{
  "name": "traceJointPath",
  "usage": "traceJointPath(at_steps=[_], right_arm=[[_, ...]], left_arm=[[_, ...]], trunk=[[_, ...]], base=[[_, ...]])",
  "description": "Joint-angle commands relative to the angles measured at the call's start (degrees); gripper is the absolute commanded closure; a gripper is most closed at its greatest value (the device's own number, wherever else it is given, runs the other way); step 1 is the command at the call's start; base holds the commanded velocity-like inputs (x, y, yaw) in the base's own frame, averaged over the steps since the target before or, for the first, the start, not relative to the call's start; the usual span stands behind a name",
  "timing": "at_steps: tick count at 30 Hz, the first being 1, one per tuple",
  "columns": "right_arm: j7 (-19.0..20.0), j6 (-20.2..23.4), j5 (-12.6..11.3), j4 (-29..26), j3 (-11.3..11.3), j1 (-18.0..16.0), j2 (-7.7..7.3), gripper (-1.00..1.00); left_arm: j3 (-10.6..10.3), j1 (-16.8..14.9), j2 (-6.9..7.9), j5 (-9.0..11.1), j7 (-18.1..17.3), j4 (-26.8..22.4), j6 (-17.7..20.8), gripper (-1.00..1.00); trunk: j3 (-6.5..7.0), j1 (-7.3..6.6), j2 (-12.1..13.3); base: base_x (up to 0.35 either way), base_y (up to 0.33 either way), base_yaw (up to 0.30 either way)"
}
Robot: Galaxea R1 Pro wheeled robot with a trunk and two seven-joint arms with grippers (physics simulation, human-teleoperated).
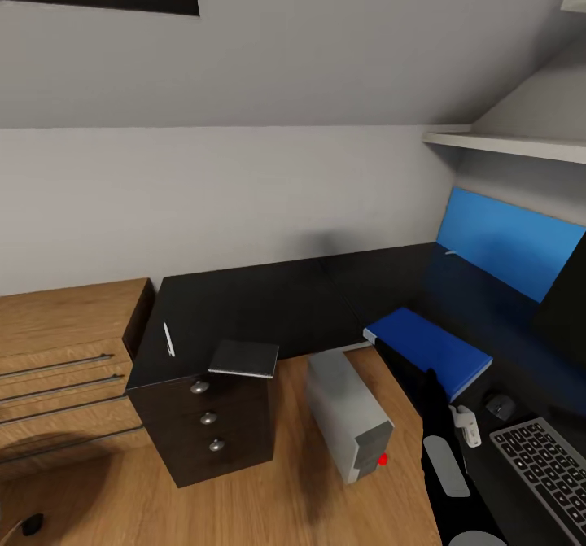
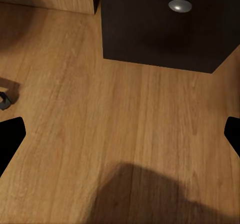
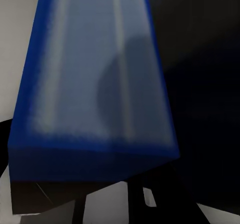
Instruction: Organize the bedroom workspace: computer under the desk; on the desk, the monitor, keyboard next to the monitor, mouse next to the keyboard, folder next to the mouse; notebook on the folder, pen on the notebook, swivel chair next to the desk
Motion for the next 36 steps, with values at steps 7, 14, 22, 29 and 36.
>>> traceJointPath(at_steps=[7,14,22,29,36], right_arm=[[0.4,-0.1,-0.7,0.0,-0.1,0.0,0.06,1.00],[0.4,-0.5,-0.7,0.0,-0.2,0.0,0.13,1.00],[0.4,-0.6,-0.7,0.0,-0.2,0.0,0.13,1.00],[0.4,-0.5,-0.7,0.0,-0.2,0.0,0.13,1.00],[0.4,-0.5,-0.7,0.0,-0.2,0.0,0.13,1.00]], left_arm=[[-0.5,-0.1,0.06,0.2,0.4,-0.2,-0.3,-1.00],[-0.5,-0.1,0.06,0.2,0.4,-0.2,-0.3,-1.00],[-0.5,-0.1,0.06,0.1,0.2,-0.2,-0.3,-1.00],[-0.6,-0.1,0.06,0.0,0.0,-0.2,-0.3,-1.00],[-0.7,-0.1,0.06,0.0,0.0,-0.2,-0.3,-1.00]], trunk=[[-0.06,0.00,0.0],[-0.06,0.00,0.0],[-0.21,0.00,0.0],[-0.33,0.00,0.0],[-0.34,0.00,0.0]], base=[[0.000,0.000,0.000],[0.000,0.000,0.000],[0.000,0.000,-0.047],[0.000,0.000,-0.059],[0.049,0.000,-0.005]])
